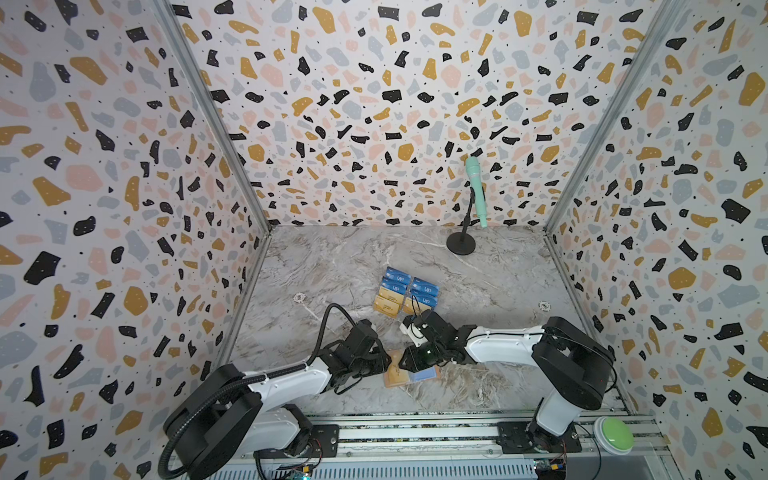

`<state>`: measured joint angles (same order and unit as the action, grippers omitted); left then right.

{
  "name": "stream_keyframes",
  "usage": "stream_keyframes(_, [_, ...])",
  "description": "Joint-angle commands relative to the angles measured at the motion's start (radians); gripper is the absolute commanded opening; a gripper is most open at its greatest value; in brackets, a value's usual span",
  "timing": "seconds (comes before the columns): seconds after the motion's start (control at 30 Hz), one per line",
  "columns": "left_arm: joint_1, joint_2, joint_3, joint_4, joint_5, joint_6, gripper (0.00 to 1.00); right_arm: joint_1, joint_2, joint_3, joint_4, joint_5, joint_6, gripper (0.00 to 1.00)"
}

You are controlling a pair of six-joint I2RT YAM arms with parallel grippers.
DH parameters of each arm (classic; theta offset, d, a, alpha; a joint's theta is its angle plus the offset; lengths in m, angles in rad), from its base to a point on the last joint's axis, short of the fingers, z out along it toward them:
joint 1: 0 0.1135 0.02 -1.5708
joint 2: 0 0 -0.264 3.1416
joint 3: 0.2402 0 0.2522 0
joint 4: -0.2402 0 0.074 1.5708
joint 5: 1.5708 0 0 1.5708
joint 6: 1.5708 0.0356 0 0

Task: Put the credit cards into the card holder

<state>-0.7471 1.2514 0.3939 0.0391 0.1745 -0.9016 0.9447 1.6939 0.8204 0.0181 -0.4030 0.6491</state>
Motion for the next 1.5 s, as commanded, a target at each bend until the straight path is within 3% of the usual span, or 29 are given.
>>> stream_keyframes(0.0, [0.004,0.006,0.008,0.005,0.006,0.010,0.35,0.006,-0.007,-0.005,0.046,-0.050,0.016,0.29])
stream_keyframes(0.23, [0.004,-0.009,0.016,-0.031,-0.016,0.010,0.35,-0.007,-0.052,-0.014,0.061,-0.059,0.030,0.29])
stream_keyframes(0.4, [0.004,-0.076,0.098,-0.241,-0.148,0.088,0.36,-0.048,-0.140,-0.011,-0.025,-0.003,-0.014,0.29])
stream_keyframes(0.5, [0.004,-0.100,0.141,-0.288,-0.148,0.106,0.37,-0.076,-0.156,-0.018,-0.073,0.011,-0.050,0.27])
stream_keyframes(0.7, [-0.025,-0.068,0.115,-0.030,0.057,-0.021,0.37,-0.133,-0.180,-0.078,-0.102,0.025,-0.102,0.22])
stream_keyframes(1.0, [-0.088,0.111,0.086,0.301,0.153,-0.166,0.37,-0.158,-0.206,-0.156,-0.104,0.042,-0.112,0.18])
stream_keyframes(1.47, [-0.095,0.215,0.073,0.329,0.149,-0.172,0.37,-0.168,-0.205,-0.182,-0.113,0.064,-0.118,0.18])
